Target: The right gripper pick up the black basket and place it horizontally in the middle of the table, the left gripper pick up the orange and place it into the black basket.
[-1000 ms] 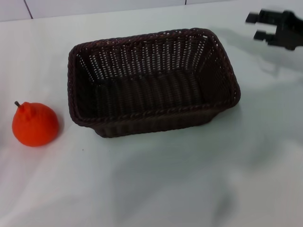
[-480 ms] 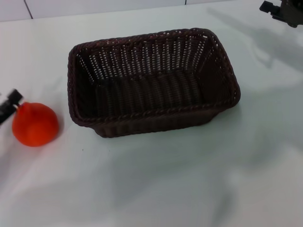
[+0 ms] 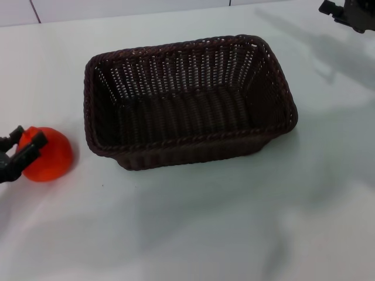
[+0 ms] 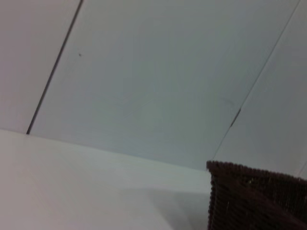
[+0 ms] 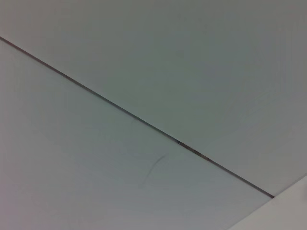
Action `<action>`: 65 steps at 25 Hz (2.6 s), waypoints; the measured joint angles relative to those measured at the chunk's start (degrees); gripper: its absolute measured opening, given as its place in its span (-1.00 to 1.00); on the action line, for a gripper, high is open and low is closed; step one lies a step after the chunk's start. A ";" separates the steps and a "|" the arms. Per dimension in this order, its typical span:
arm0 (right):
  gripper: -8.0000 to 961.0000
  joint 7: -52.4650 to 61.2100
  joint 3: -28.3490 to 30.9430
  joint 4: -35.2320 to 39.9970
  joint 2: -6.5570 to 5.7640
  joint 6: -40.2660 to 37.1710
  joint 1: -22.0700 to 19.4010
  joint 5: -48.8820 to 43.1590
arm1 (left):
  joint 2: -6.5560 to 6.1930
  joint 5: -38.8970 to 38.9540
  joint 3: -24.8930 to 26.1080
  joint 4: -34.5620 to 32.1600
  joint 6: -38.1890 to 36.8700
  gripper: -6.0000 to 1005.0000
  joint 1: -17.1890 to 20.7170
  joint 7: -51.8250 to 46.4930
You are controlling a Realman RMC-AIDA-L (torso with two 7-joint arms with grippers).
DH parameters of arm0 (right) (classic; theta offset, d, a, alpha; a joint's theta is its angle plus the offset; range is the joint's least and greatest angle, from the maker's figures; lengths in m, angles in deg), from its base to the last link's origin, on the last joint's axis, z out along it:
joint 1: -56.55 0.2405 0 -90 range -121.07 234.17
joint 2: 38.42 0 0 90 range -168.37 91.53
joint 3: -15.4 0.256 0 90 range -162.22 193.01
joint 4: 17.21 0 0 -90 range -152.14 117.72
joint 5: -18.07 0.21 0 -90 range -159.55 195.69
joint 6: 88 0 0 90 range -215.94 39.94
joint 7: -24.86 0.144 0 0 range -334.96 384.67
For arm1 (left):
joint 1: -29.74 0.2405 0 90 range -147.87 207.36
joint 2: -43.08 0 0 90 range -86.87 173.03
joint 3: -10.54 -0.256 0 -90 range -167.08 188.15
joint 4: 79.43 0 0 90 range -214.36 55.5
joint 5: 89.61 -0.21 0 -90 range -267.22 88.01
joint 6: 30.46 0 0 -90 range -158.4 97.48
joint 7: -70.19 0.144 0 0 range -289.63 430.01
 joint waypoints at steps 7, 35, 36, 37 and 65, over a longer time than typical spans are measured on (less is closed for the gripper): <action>0.56 -0.01 -0.01 -0.06 0.47 -0.06 0.00 0.19 | 0.07 -2.26 -0.01 0.27 -2.04 0.33 -0.59 -0.10; 0.56 -3.17 0.01 -0.69 1.27 -0.11 -1.39 3.13 | 5.75 -3.35 8.49 5.90 15.97 -0.74 -10.27 -3.65; 0.56 -3.18 0.02 -0.71 1.30 -0.10 -1.38 3.16 | 6.17 -3.61 7.14 6.18 14.32 -0.74 -11.52 -4.14; 0.56 -3.18 0.05 -0.73 1.37 -0.08 -1.38 3.23 | 6.59 -3.88 5.82 6.37 12.52 -0.73 -12.74 -4.85; 0.56 -34.87 0.07 -2.85 5.73 -0.13 -1.98 32.34 | 9.42 8.85 27.14 1.00 25.71 0.76 -1.94 6.46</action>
